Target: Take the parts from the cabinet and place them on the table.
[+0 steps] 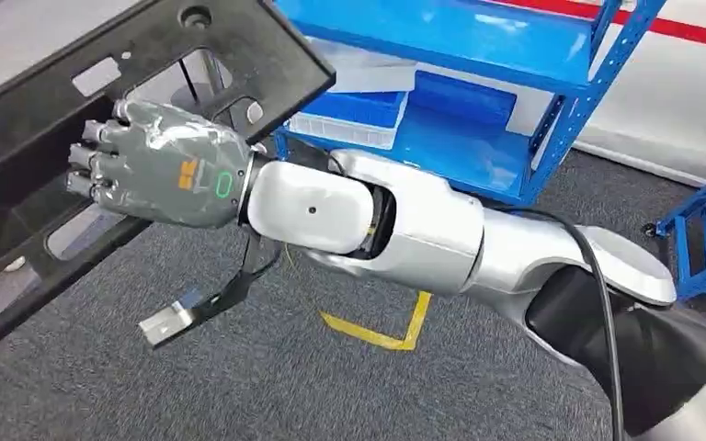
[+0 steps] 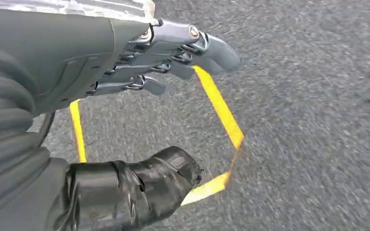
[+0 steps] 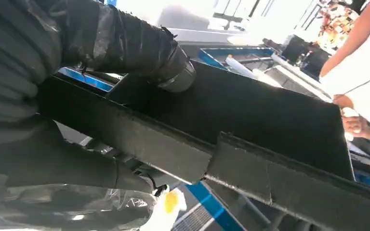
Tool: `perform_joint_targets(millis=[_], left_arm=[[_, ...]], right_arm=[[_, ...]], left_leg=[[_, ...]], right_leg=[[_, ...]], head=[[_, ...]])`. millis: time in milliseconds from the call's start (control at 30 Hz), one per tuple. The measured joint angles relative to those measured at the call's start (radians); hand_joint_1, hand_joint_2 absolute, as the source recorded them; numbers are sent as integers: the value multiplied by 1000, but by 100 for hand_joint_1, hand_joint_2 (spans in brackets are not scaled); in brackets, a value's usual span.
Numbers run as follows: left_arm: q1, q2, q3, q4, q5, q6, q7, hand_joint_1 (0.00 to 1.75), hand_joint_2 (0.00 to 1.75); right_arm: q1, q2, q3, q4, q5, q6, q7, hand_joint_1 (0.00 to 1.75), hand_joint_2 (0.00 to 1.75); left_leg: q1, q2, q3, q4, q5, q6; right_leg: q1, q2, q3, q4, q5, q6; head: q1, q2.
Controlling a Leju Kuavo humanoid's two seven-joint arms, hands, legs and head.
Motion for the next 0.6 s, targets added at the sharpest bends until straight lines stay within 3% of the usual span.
perform_joint_targets(millis=[33, 67, 133, 167, 200, 267, 300, 333, 367, 467, 500, 533, 567, 600], left_arm=[[1, -1, 0, 0, 0, 0, 0, 0, 175], [0, -1, 0, 0, 0, -2, 0, 0, 175], [-3, -2, 0, 0, 0, -2, 0, 0, 175], [-3, -2, 0, 0, 0, -3, 0, 0, 175], [-2, -2, 0, 0, 0, -3, 0, 0, 175], [-1, -2, 0, 0, 0, -3, 0, 0, 175], [-1, -2, 0, 0, 0, -3, 0, 0, 175], [-1, -2, 0, 0, 0, -3, -1, 0, 175], [-3, -1, 0, 0, 0, -3, -1, 0, 175], [2, -1, 0, 0, 0, -8, -1, 0, 175], [6, 2, 0, 0, 0, -8, -1, 0, 175], [9, 0, 0, -1, 0, -9, 0, 0, 175], [7, 2, 0, -1, -1, -9, 0, 0, 175], [3, 4, 0, -1, -1, -11, 3, 0, 175]], right_arm=[[-4, 0, 0, 3, 0, 0, 1, 175, 175], [-11, 0, -1, 6, 0, 0, 2, 175, 175], [-15, -3, -1, 15, 0, 0, 2, 175, 175], [-14, -3, -1, 19, 0, 1, 2, 175, 175], [-13, -3, -1, 23, 0, 1, 2, 175, 175], [-16, -6, -1, 29, 0, 1, 2, 175, 175], [-21, -7, -1, 32, 0, 1, 2, 175, 175], [-23, -7, -1, 34, 0, 1, 2, 175, 175], [-26, -7, -2, 36, 0, 2, 2, 175, 175], [-26, -8, -2, 43, 0, 2, 2, 175, 175], [-27, -8, -2, 47, 0, 3, 3, 175, 175], [-27, -5, -2, 50, 0, 3, 5, 175, 175], [-29, -5, -2, 51, 0, 3, 5, 175, 175], [-29, -6, -2, 53, 0, 4, 5, 175, 175]], left_leg=[[0, -4, -1, -5, 5, 2], [2, -11, -7, -5, 10, 7], [3, -30, -19, -4, 20, 9], [3, -41, -25, -4, 24, 7], [5, -53, -31, -2, 27, 3], [10, -77, -40, 2, 33, -5], [13, -91, -44, 7, 35, -9], [17, -101, -53, 9, 38, -17], [13, -111, -61, 14, 43, -27], [26, -138, -66, -7, 63, -55], [26, -134, -74, -8, 64, -59], [18, -66, -85, 13, 47, -57], [14, -27, -108, 70, 8, -56], [14, -16, -141, 151, -35, -57]], right_leg=[[-8, 37, -9, 23, -27, 7], [-13, 69, -32, 85, -74, 11], [-21, 90, -95, 246, -154, 17], [-25, 92, -111, 292, -165, 20], [-28, 92, -105, 288, -155, 22], [-35, 99, -33, 170, -93, 22], [-41, 121, 24, 72, -55, 22], [-48, 182, 51, 17, -70, 24], [-38, 180, 49, 10, -61, 23], [-25, 142, 46, 12, -52, 7], [-36, 127, 46, 1, -44, -5], [-34, 115, 47, -3, -38, -13], [-32, 105, 44, -4, -35, -20], [-28, 91, 42, -4, -34, -22]], head=[[-1, 0], [0, 0], [2, 0], [1, 0], [2, 0], [2, 0], [3, 0], [2, 0], [1, 0], [4, 0], [4, 0], [-2, 0], [-8, 0], [-8, 0]])
